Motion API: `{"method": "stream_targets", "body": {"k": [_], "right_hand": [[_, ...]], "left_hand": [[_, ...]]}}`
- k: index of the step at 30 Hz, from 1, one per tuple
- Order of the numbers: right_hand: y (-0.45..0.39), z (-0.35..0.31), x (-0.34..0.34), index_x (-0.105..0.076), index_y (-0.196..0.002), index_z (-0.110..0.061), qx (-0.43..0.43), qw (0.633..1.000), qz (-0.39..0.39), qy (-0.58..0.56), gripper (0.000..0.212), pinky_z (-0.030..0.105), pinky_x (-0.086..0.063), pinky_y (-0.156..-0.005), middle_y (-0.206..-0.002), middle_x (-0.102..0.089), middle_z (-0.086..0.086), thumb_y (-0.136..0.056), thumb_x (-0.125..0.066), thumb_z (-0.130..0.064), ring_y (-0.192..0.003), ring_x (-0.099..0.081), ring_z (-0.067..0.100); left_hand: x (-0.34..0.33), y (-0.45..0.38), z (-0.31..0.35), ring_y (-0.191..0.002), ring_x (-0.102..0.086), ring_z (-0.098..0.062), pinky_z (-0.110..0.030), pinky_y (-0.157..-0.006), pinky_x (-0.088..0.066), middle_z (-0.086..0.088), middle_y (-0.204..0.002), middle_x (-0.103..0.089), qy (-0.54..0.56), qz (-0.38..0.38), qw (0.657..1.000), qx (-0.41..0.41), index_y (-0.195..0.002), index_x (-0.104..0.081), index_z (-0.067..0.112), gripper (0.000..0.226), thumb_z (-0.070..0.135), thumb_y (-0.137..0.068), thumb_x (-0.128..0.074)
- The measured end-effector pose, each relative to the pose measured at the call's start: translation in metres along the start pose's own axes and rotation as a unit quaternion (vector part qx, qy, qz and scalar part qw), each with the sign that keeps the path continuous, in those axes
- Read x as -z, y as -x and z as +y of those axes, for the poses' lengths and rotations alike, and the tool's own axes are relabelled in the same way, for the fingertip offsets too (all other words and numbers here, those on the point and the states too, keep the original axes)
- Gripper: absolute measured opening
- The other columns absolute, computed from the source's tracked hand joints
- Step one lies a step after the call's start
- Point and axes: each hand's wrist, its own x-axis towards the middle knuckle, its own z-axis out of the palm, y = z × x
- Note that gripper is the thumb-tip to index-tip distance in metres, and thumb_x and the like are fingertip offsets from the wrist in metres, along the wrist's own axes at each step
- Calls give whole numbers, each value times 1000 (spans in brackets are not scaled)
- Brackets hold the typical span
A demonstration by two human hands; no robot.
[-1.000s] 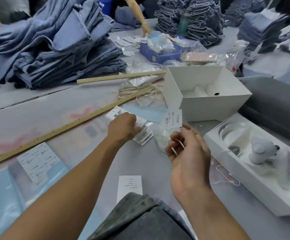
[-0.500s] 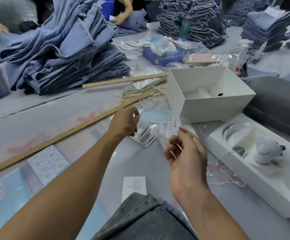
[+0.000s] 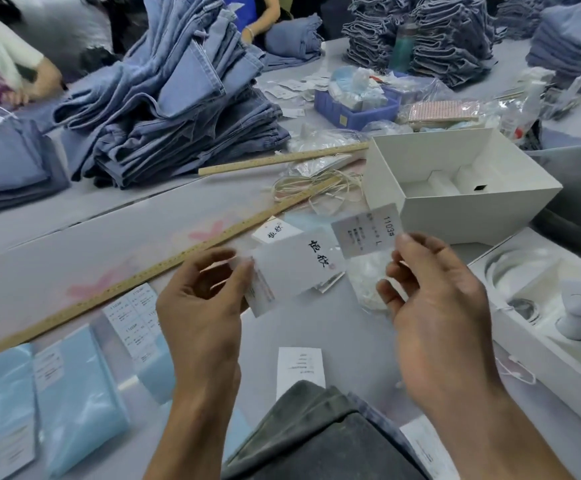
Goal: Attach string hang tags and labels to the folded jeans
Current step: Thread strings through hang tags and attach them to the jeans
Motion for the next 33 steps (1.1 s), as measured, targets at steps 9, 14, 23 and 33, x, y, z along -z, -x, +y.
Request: {"method": "stream_targets", "body": {"k": [9, 14, 23, 33], "right_hand": [[15, 21, -13, -77, -79, -29, -29, 982, -159, 95, 5, 23, -52, -69, -77, -70, -11, -76, -75, -32, -74, -62, 2], [13, 25, -13, -77, -79, -32, -11, 986, -100, 137, 5, 31, -50, -78, -78, -70, -17, -83, -74, -30, -71, -61, -6], [9, 29, -11, -75, -78, -34, 8, 989, -71, 133, 15, 32, -54, -81, -81, -72, -12, -89, -73, -24, -79, -66, 0], [14, 33, -12, -61, -91, -27, 190, 948, -72, 246, 20, 36, -62, -68, -86, -73, -2, -87, -79, -19, -81, -73, 17]], "left_hand": [[0, 12, -4, -95, -74, -22, -44, -68, -64, -2, -93, -77, 33, -20, 999, 7, -86, -72, 27, 21, 9, -96, -66], [-4, 22, 1, -93, -74, -18, -45, -64, -64, 0, -90, -76, 37, -70, 997, -9, -87, -68, 26, 18, 12, -97, -64], [-6, 28, 3, -92, -74, -24, -36, -59, -59, -3, -93, -77, 86, -108, 990, -10, -89, -68, 26, 8, 18, -91, -66], [-11, 35, 5, -91, -75, -25, -33, -68, -61, -1, -103, -78, 51, -164, 984, -38, -113, -70, 30, 40, 24, -76, -83]]}}
